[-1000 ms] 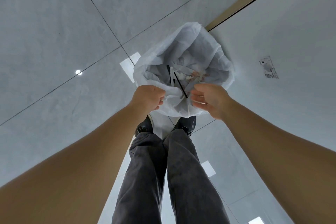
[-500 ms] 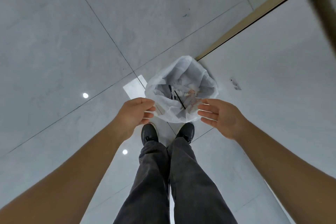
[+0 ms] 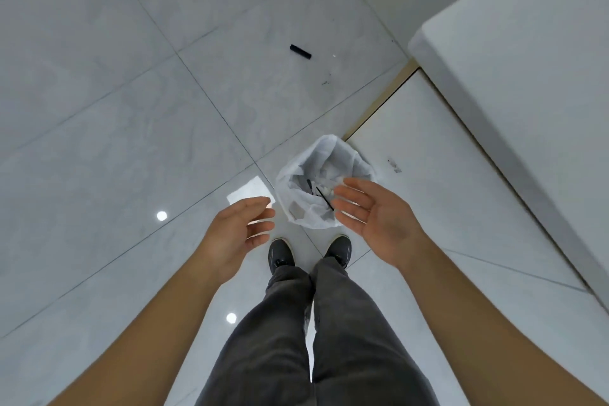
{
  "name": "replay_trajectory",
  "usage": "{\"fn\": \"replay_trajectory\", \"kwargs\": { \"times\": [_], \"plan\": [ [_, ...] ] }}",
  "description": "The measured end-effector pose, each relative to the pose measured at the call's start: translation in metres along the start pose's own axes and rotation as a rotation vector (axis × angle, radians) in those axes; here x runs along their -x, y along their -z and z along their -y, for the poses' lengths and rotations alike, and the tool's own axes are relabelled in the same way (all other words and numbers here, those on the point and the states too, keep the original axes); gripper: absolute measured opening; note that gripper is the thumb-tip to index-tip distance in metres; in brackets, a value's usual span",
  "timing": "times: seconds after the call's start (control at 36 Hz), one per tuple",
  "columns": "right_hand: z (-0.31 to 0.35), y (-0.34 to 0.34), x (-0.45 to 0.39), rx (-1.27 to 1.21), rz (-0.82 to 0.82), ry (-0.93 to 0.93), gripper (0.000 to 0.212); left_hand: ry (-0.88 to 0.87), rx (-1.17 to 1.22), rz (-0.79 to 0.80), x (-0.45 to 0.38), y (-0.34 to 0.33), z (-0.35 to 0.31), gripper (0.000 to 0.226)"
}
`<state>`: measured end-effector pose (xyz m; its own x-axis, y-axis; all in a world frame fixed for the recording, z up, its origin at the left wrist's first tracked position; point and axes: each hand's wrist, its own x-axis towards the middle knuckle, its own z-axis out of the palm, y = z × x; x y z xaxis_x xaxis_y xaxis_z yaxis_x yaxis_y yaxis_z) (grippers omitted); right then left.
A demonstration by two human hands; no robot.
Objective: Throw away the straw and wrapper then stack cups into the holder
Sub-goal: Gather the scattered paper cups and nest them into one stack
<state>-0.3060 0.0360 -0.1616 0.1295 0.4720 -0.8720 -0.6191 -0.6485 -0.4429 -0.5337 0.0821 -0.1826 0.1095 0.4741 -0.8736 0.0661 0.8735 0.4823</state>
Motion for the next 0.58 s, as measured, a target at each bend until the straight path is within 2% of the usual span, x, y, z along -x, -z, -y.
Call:
{"fn": "replay_trajectory", "kwargs": {
  "times": [0.31,0.58],
  "plan": [
    [0.021,-0.011,0.104,-0.062,0.011,0.182,0.029,-0.064,0.054,0.041,0.072,0.014,-0.033,0.019],
    [0.050,0.008,0.173,-0.072,-0.058,0.362,0.027,-0.191,0.128,0.186,0.113,-0.017,-0.085,0.019]
  ]
}}
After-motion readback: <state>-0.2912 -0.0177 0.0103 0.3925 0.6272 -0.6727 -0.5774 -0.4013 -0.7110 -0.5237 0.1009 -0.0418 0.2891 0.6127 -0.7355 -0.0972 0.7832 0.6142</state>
